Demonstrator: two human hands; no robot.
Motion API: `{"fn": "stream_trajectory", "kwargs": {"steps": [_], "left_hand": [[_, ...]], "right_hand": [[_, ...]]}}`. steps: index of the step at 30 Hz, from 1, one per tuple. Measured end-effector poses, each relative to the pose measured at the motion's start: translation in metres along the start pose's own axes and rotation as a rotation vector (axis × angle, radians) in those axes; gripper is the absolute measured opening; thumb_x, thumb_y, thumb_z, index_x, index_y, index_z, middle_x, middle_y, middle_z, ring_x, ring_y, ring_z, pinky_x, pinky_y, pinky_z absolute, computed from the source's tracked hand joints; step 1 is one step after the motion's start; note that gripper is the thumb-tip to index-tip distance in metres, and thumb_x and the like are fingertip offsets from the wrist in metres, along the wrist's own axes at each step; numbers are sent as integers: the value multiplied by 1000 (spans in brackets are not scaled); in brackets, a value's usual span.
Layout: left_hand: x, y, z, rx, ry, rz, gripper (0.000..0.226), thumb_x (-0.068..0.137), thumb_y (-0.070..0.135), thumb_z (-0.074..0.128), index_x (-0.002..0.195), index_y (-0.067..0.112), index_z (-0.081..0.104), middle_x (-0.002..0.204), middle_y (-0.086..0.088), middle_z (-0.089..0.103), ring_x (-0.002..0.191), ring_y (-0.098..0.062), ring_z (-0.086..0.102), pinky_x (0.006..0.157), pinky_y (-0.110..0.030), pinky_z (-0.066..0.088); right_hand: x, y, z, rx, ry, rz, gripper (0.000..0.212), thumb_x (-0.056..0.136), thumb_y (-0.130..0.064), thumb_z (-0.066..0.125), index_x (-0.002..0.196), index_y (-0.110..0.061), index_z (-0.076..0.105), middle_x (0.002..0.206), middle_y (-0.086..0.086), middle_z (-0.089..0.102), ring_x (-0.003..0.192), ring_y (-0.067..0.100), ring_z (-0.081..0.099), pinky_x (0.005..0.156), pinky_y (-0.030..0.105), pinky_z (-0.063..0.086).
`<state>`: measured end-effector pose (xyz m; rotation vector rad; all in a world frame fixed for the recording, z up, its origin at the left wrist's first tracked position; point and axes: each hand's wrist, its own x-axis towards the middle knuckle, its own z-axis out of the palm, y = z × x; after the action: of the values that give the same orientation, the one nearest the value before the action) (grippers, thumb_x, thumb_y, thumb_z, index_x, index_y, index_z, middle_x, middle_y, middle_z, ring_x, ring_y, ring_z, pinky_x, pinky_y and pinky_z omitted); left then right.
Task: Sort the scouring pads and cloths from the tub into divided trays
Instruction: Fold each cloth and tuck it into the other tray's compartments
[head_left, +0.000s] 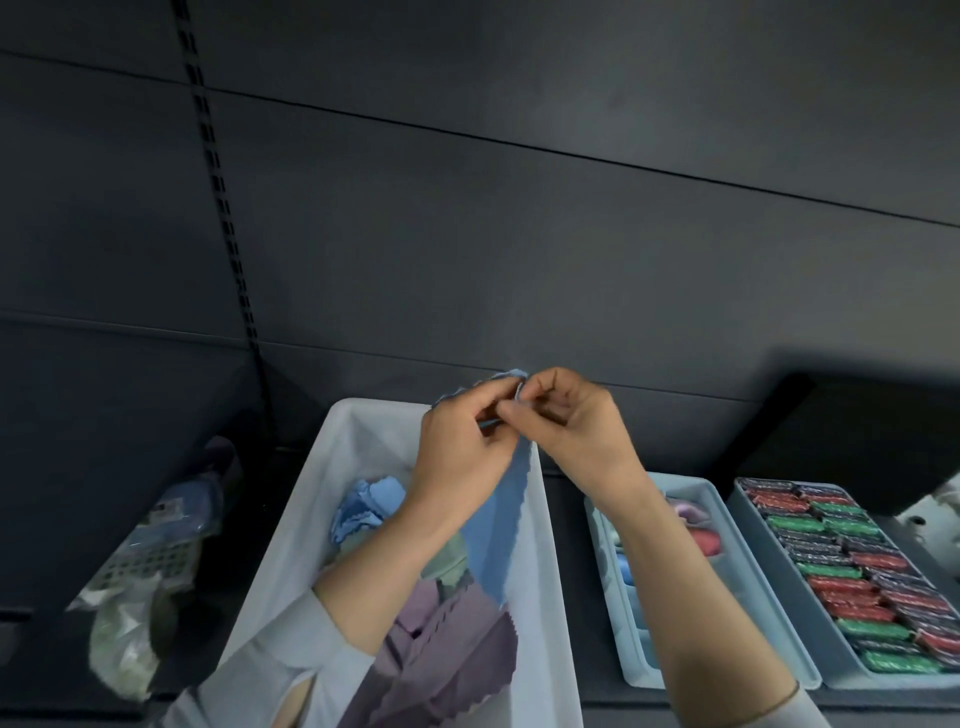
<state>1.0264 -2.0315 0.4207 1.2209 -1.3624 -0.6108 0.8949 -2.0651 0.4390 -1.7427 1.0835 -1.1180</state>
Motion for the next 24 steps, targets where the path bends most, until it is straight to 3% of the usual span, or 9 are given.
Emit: {"fn": "stream_trajectory", "kwargs": {"steps": [3,5,9,11,14,17,18,21,24], "left_hand": [[-4,-3,0,-40,-52,4,59,79,-10,44,123,22,65,103,13,72,100,2,66,96,-27,51],[-8,-3,-1,-41,-43,41,58,84,-15,48,128,20,59,104,9,72,101,0,66,96,-26,51],[-8,-13,-14,365,141,204,65,77,5,74,132,30,52,119,9,49,109,-14,52,96,-22,41],[2,-22,-24,502,120,197,75,69,18,83,136,30,50,129,2,42,118,-19,42,102,-24,34],[18,-22,-36,260,-68,16,51,72,21,83,118,28,61,119,9,60,108,-5,55,95,-18,43],[29,-21,-40,96,-77,-67,9,77,29,76,78,27,67,79,9,72,75,-3,63,79,-36,52],[31,-21,-40,63,-49,-73,15,79,31,74,71,21,65,70,5,68,68,-6,58,73,-37,50],[34,-15,-38,-28,5,-70,17,86,26,70,74,15,67,70,-2,67,65,-8,54,70,-34,48],[33,-6,-40,-24,34,-30,12,87,27,69,79,19,70,75,1,69,67,-4,57,69,-29,47]], "right_hand": [[-4,7,-5,-24,-15,7,26,77,-11,74,87,-23,54,81,12,68,75,22,66,76,36,53],[-4,8,-7,-65,16,-1,23,79,-10,65,88,-26,50,76,23,61,63,22,53,65,38,46],[-2,5,-16,-25,88,-15,27,86,-2,57,84,-28,51,69,31,49,58,24,35,58,38,32],[0,2,-24,35,52,-27,25,86,-1,57,85,-25,52,66,27,45,62,27,34,61,40,31],[4,-5,-36,90,14,-35,24,88,1,58,87,-22,53,70,18,49,67,28,37,65,42,31],[5,-9,-47,116,25,-23,26,90,4,58,88,-22,54,74,19,55,68,29,43,67,43,34],[4,-10,-51,108,28,-10,25,91,3,61,90,-22,56,76,18,61,68,28,49,67,43,40],[3,-6,-57,3,-3,65,16,86,-5,71,94,-16,63,84,8,75,74,20,67,80,39,55],[-1,-6,-60,-42,15,102,9,83,-14,76,83,-8,69,77,12,73,66,16,64,78,33,54]]}}
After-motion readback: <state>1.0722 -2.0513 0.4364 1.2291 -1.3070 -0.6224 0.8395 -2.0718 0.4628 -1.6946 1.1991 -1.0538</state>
